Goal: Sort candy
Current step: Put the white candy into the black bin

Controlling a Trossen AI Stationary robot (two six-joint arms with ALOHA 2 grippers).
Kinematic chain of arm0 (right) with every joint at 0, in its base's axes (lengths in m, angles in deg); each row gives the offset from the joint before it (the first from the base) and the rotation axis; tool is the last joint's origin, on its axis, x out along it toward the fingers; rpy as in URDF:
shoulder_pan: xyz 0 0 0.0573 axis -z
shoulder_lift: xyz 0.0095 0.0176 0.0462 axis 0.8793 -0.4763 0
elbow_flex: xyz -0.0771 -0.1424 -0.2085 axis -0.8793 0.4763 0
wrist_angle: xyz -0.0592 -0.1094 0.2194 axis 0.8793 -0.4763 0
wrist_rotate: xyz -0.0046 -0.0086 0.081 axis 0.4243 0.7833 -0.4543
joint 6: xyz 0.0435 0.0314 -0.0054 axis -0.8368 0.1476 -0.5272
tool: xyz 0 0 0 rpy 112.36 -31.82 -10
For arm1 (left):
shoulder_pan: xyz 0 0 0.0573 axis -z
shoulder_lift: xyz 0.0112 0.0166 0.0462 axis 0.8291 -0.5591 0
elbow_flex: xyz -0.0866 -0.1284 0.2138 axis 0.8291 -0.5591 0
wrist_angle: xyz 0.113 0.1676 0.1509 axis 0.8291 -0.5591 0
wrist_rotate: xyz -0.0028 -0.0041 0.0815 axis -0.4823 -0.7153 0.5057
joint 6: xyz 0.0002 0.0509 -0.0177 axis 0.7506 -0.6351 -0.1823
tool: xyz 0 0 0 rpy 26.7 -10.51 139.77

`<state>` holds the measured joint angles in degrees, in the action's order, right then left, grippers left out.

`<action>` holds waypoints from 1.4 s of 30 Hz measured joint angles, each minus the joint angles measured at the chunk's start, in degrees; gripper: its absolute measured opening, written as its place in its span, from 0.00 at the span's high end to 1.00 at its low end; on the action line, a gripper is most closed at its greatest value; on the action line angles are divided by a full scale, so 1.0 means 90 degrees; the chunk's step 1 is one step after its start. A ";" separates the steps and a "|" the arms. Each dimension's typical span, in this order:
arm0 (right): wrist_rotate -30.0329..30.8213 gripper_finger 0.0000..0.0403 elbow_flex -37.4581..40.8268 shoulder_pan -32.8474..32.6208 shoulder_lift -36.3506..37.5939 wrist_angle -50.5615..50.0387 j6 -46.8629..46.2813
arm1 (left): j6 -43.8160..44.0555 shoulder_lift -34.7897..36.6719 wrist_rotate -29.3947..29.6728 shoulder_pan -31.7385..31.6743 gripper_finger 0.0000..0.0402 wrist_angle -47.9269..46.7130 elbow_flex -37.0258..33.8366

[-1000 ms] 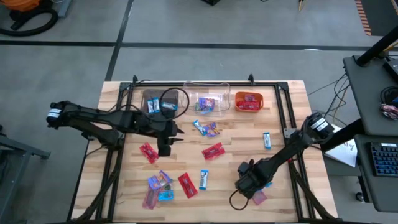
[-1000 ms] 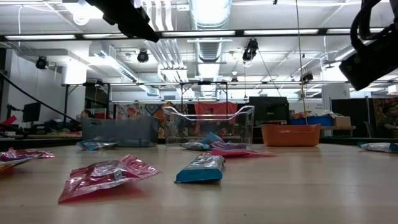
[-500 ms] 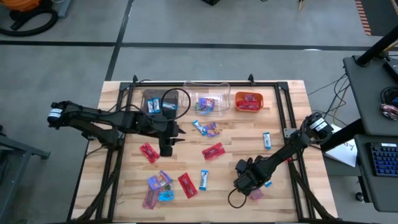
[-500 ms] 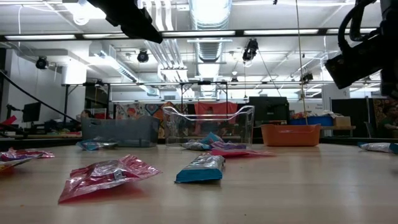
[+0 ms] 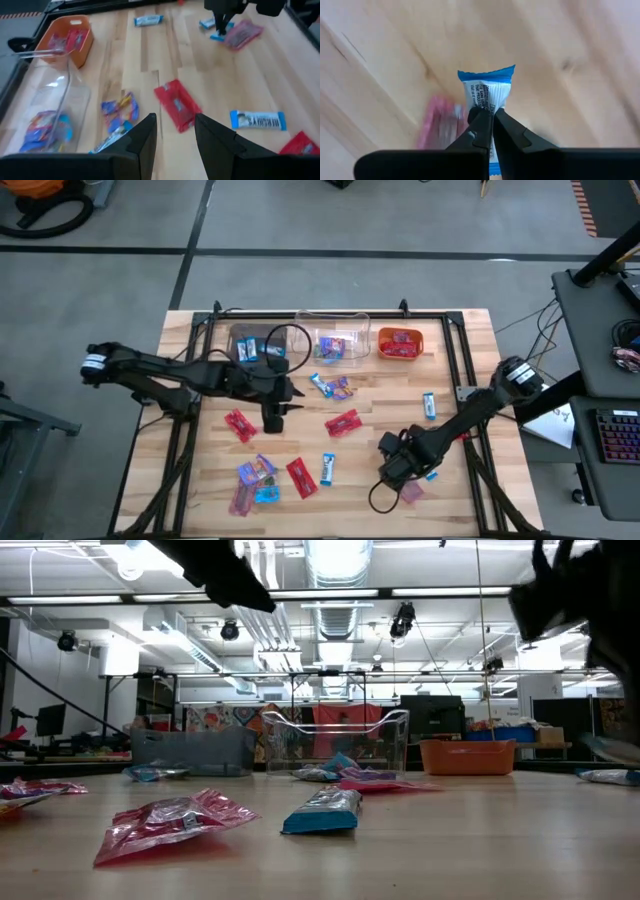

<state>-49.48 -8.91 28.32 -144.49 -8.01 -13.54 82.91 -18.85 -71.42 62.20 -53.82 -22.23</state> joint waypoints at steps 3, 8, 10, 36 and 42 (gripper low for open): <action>0.0859 0.98 0.0000 0.0000 0.0297 0.0053 0.0100 | 0.0055 -0.0201 -0.0217 0.0002 0.71 0.0912 -0.0284; 0.3227 0.98 -0.0002 0.0002 0.0654 0.0301 0.0539 | 0.0054 -0.0554 -0.0717 0.0000 0.71 0.2755 -0.0898; 0.4352 0.98 -0.0005 0.0002 0.0712 0.0477 0.0767 | 0.0103 -0.0695 -0.0775 0.0002 0.71 0.3676 -0.1116; 0.6347 0.98 -0.0012 0.0598 0.0653 0.3923 0.3898 | 0.0878 -0.2550 0.0082 -0.0034 0.71 0.6873 -0.0761; 0.6310 0.98 -0.0010 0.0602 0.0649 0.3920 0.3903 | 0.0876 -0.2553 0.0080 -0.0044 0.71 0.6839 -0.0761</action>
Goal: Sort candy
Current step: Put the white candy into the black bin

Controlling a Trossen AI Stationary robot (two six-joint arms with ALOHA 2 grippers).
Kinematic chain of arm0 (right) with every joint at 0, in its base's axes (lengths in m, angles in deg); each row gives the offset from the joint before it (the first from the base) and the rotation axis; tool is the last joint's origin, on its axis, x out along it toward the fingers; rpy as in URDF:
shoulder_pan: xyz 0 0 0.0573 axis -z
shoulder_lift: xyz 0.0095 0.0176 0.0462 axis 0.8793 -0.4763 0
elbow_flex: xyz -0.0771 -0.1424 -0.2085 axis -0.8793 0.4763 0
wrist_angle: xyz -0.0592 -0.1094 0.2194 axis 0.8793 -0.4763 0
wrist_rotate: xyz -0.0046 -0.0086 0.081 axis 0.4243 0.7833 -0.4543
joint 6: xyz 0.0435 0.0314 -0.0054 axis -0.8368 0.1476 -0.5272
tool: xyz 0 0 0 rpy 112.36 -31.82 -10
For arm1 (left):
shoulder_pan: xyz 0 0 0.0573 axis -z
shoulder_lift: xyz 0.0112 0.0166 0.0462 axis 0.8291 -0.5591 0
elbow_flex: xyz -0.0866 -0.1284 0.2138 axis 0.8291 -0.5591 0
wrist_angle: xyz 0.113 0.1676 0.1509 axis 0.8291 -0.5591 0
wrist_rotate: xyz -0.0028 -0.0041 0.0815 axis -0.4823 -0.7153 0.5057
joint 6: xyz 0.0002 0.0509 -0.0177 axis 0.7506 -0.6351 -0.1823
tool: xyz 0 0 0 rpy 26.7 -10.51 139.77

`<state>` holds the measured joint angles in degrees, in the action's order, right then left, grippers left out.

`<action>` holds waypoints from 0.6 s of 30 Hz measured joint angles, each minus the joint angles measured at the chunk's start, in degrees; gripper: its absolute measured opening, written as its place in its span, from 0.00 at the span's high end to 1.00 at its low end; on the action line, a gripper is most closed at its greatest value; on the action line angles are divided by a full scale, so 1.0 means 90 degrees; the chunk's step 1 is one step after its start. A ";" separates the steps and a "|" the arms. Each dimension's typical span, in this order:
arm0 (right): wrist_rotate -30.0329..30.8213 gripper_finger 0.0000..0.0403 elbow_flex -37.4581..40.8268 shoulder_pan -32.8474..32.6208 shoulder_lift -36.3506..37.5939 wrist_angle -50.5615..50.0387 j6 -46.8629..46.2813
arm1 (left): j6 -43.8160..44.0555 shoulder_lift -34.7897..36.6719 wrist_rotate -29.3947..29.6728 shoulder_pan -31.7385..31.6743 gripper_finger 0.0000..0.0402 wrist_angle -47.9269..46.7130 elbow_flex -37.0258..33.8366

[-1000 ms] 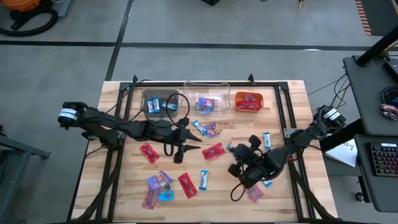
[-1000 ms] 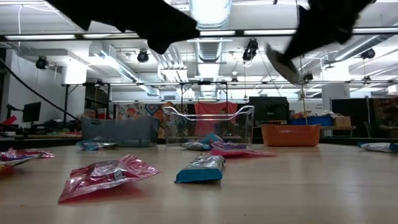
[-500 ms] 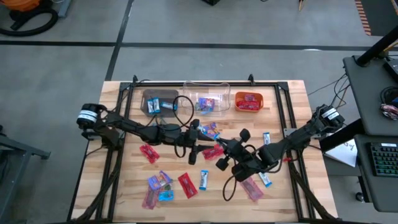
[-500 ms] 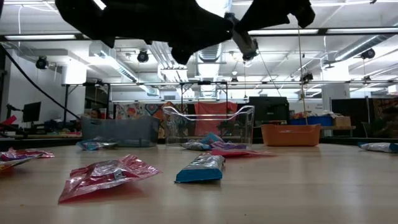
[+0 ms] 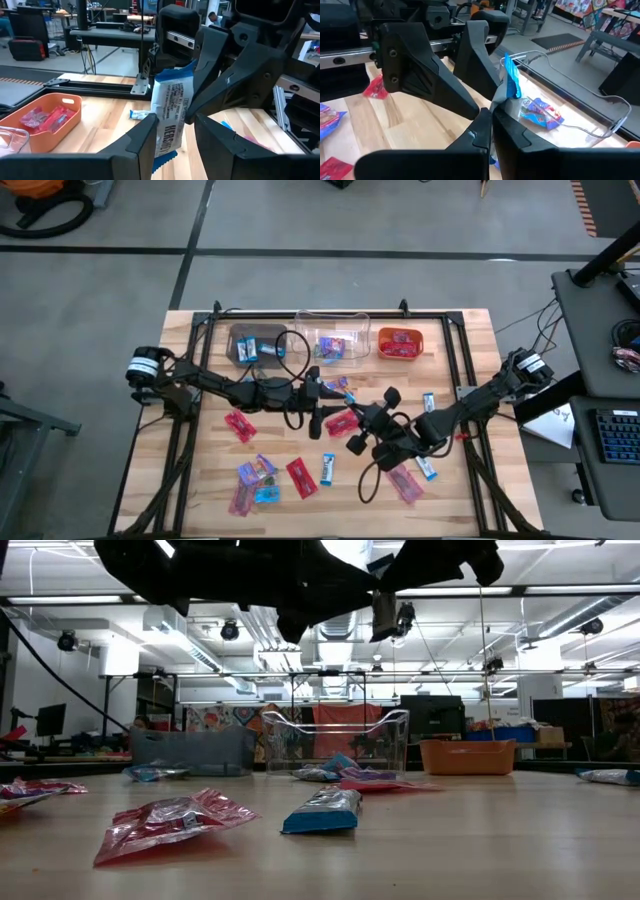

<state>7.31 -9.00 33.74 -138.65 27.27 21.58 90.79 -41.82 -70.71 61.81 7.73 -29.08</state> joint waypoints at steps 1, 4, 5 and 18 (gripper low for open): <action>-0.0017 0.98 0.0000 0.0000 0.0002 0.0001 0.0002 | -0.0001 0.0000 -0.0002 0.0000 0.71 -0.0008 0.0002; -0.0023 0.98 0.0000 0.0000 0.0001 -0.0005 0.0007 | -0.0001 0.0000 -0.0002 -0.0002 0.71 -0.0023 0.0000; -0.0022 0.98 0.0000 0.0000 0.0000 -0.0013 0.0008 | -0.0001 0.0000 -0.0002 -0.0002 0.71 -0.0028 0.0000; 0.0057 0.98 0.0000 0.0000 0.0002 -0.0080 0.0039 | -0.0073 0.0011 -0.0012 0.0000 0.71 -0.0705 0.0000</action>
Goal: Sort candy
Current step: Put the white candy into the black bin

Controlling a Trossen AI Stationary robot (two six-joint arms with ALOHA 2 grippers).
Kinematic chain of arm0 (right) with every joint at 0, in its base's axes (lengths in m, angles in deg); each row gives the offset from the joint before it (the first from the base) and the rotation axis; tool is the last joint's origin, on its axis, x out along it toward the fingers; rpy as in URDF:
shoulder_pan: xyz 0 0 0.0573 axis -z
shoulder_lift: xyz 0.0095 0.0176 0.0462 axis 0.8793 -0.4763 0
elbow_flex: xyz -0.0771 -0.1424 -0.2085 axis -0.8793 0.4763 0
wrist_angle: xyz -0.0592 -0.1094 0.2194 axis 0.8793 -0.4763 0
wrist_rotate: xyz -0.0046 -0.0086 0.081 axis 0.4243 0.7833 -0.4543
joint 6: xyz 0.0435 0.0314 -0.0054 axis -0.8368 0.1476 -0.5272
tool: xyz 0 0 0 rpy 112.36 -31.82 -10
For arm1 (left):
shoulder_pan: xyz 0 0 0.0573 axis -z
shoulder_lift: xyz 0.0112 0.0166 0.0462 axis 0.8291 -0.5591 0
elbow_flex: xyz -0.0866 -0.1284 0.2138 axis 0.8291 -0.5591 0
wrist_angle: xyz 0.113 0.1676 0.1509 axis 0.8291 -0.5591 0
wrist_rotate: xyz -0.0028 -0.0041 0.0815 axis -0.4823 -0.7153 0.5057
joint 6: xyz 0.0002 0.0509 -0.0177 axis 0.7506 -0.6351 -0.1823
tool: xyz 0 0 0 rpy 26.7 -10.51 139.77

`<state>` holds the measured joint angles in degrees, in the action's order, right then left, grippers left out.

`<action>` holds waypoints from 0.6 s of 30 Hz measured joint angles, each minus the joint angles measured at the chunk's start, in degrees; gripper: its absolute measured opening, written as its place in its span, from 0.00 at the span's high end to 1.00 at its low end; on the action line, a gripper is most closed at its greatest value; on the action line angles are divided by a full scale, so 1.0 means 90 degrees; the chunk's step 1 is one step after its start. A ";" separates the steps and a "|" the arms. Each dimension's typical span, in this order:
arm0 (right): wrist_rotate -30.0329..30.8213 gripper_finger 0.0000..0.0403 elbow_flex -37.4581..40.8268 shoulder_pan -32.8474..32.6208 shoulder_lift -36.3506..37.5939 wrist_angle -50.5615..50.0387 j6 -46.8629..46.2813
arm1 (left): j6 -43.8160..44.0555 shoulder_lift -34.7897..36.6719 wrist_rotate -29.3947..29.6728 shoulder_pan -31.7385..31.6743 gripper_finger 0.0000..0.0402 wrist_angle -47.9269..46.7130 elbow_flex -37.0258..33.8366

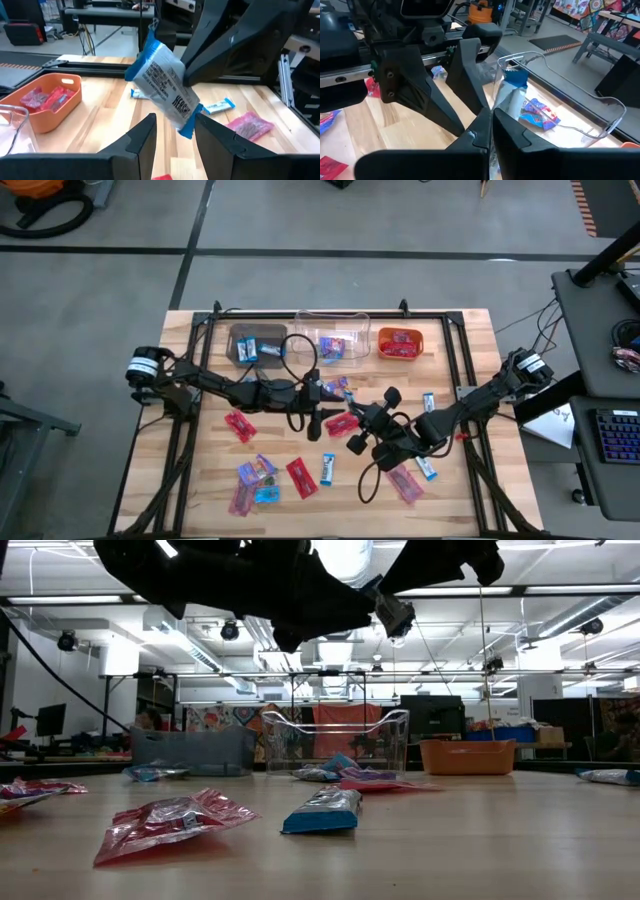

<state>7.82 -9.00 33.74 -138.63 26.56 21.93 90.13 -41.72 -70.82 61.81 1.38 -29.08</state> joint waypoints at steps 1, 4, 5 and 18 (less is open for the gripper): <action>-0.0002 0.98 0.0002 0.0000 0.0001 -0.0006 0.0000 | 0.0003 0.0004 0.0000 0.0000 0.71 -0.0045 0.0000; -0.0043 0.98 0.0002 0.0000 0.0015 -0.0008 -0.0017 | 0.0100 0.0018 0.0000 -0.0003 0.71 -0.0112 0.0000; -0.0058 0.98 0.0002 0.0000 0.0017 -0.0005 -0.0019 | 0.0130 0.0022 0.0000 -0.0015 0.71 -0.0107 0.0000; -0.0221 0.98 0.0002 0.0000 0.0019 -0.0003 -0.0019 | -0.0122 0.0030 -0.0437 -0.0128 0.73 0.0555 0.0000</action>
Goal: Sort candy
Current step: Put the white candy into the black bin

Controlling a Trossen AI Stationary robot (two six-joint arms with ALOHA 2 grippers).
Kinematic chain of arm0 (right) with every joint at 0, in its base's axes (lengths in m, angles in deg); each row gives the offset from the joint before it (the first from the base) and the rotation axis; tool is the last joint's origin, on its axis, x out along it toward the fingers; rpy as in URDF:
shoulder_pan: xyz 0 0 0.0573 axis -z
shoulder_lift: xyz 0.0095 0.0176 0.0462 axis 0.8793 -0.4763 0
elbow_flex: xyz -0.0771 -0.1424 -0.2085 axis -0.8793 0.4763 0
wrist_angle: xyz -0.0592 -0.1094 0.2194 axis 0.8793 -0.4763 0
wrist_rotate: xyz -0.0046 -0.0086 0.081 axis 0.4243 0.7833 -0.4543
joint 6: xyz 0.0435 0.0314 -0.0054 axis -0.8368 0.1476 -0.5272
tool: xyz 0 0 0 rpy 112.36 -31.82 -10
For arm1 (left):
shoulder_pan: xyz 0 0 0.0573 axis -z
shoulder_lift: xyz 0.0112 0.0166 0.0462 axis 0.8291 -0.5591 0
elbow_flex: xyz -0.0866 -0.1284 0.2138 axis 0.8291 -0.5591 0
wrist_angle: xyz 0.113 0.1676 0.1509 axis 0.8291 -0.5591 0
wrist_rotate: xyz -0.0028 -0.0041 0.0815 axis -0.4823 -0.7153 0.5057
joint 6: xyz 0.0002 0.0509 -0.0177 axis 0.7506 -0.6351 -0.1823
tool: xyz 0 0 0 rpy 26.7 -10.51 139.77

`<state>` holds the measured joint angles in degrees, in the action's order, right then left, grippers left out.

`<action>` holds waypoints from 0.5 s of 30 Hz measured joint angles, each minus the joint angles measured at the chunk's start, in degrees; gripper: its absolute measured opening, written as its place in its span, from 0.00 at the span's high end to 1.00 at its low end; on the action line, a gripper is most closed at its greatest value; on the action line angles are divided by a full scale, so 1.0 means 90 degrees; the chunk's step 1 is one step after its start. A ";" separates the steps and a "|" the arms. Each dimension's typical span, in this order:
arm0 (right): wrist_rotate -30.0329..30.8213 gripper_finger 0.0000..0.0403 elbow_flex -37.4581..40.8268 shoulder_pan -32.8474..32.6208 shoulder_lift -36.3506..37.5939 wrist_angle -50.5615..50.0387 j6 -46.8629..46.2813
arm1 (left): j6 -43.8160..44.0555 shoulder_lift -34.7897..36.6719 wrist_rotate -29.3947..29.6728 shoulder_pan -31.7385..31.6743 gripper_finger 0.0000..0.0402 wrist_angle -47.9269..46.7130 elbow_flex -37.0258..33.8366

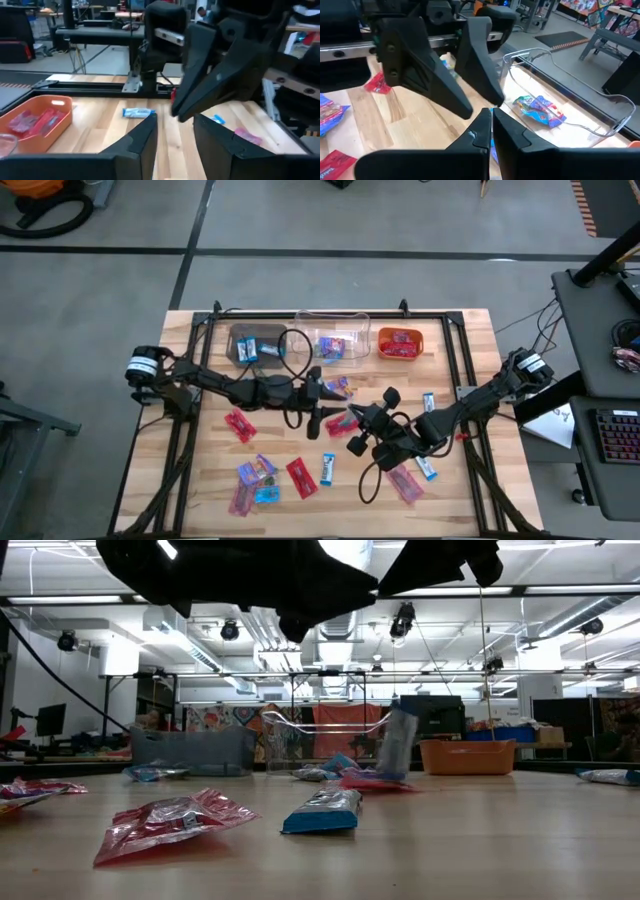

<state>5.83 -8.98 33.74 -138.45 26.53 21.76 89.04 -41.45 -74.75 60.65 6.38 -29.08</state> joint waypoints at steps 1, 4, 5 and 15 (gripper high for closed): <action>0.0000 0.98 0.0000 0.0000 0.0002 -0.0002 0.0000 | 0.0000 0.0000 -0.0017 0.0000 0.76 -0.0019 0.0000; -0.0232 0.98 0.0000 0.0000 0.0010 -0.0139 -0.0045 | -0.0024 0.0000 -0.0015 -0.0010 0.89 -0.0326 0.0000; -0.0547 0.98 0.0000 0.0000 0.0055 -0.0263 -0.0141 | -0.0022 0.0006 -0.0012 -0.0010 0.94 -0.0526 0.0000; -0.2555 0.98 0.0082 0.0618 0.0115 -0.2760 -0.3663 | 0.0043 0.0708 0.0277 -0.0005 0.99 -0.2284 -0.0002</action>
<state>-17.16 -8.24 39.30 -137.41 1.69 -11.21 89.42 -35.08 -72.25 60.61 -14.18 -29.10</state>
